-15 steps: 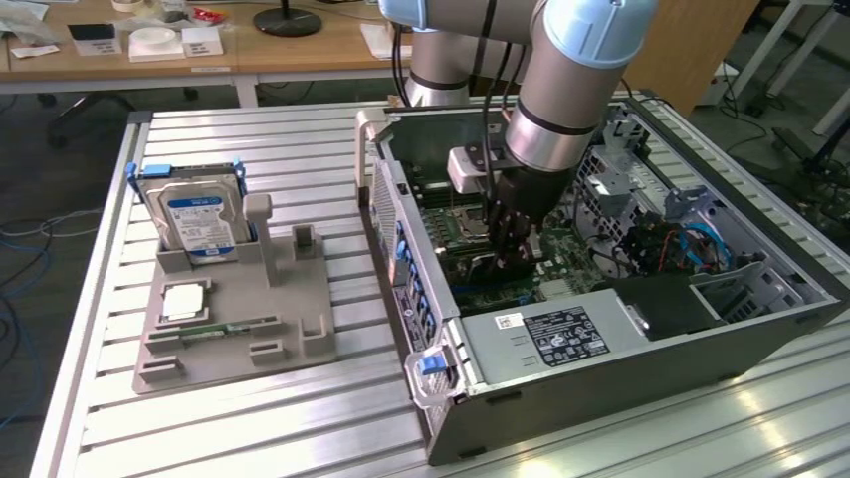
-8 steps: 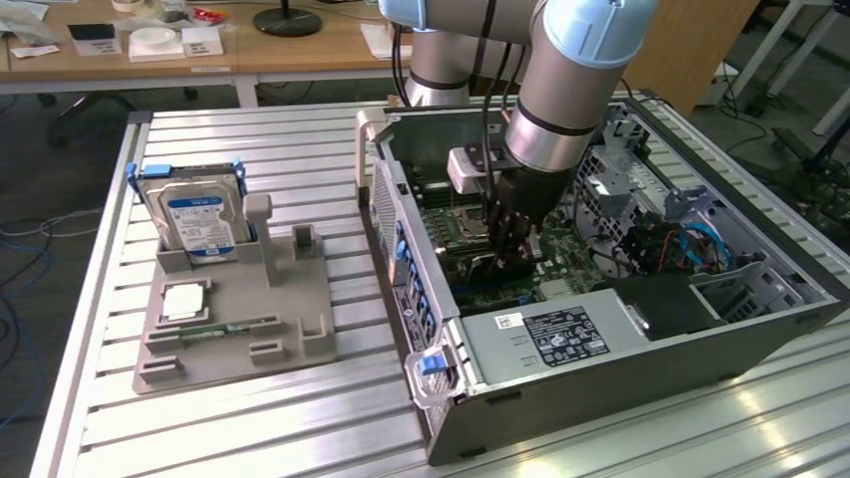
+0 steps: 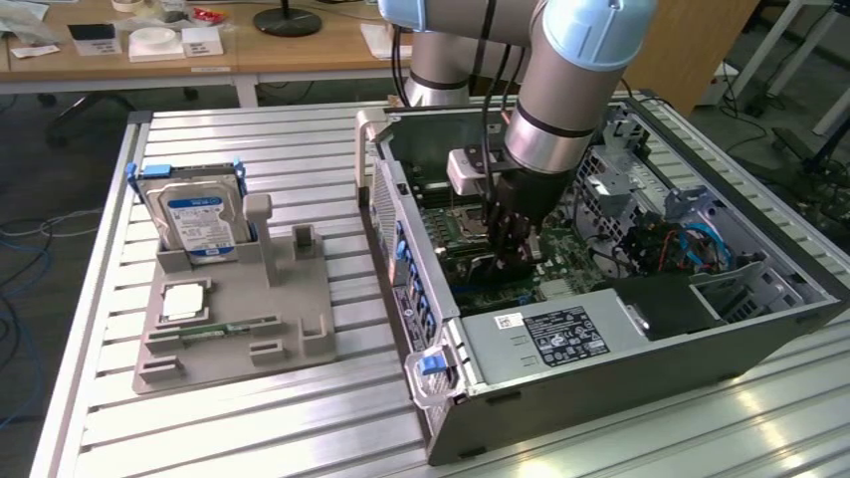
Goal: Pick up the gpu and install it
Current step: 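Insert the gpu into the slot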
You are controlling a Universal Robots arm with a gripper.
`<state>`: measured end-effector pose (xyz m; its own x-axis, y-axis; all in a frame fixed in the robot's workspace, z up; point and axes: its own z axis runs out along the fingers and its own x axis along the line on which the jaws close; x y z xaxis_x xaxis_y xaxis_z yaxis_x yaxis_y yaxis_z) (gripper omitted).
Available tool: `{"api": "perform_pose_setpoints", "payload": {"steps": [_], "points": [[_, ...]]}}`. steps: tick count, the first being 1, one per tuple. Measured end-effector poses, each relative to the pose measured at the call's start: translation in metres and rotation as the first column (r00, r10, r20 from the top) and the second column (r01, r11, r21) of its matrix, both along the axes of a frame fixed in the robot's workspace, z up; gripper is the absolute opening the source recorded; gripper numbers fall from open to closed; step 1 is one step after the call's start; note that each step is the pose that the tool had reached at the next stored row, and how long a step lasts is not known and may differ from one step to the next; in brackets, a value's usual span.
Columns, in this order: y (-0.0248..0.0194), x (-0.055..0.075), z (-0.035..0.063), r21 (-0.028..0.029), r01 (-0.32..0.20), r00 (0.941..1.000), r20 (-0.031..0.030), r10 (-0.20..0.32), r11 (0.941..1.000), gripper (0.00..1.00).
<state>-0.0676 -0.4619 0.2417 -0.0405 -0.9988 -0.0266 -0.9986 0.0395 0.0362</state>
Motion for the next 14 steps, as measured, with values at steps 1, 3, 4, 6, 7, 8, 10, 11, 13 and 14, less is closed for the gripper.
{"api": "perform_pose_setpoints", "payload": {"steps": [1, 3, 4, 6, 7, 8, 10, 11, 13, 14], "points": [[0.0000, 0.0000, 0.0000, 0.0000, 0.000, 1.0000, 0.0000, 0.000, 1.0000, 0.26], [0.0000, 0.0000, 0.0000, -0.0001, 0.000, 1.0000, 0.0000, 0.000, 1.0000, 0.26], [0.0000, 0.0000, 0.0000, -0.0001, 0.000, 1.0000, 0.0000, 0.000, 1.0000, 0.26], [0.0000, 0.0000, 0.0000, -0.0001, 0.000, 1.0000, 0.0000, 0.000, 1.0000, 0.26], [0.0000, 0.0000, 0.0000, -0.0001, 0.000, 1.0000, 0.0000, 0.000, 1.0000, 0.26], [0.0000, 0.0000, 0.0000, -0.0002, 0.000, 1.0000, 0.0000, 0.000, 1.0000, 0.26], [0.0000, 0.0000, 0.0001, -0.0002, 0.000, 1.0000, 0.0000, 0.000, 1.0000, 0.26], [0.0000, 0.0000, 0.0000, -0.0001, 0.000, 1.0000, 0.0000, 0.000, 1.0000, 0.26], [0.0000, 0.0000, 0.0000, -0.0001, 0.000, 1.0000, 0.0000, 0.000, 1.0000, 0.26], [0.0000, 0.0000, 0.0000, -0.0003, 0.000, 1.0000, -0.0001, 0.000, 1.0000, 0.26]]}}
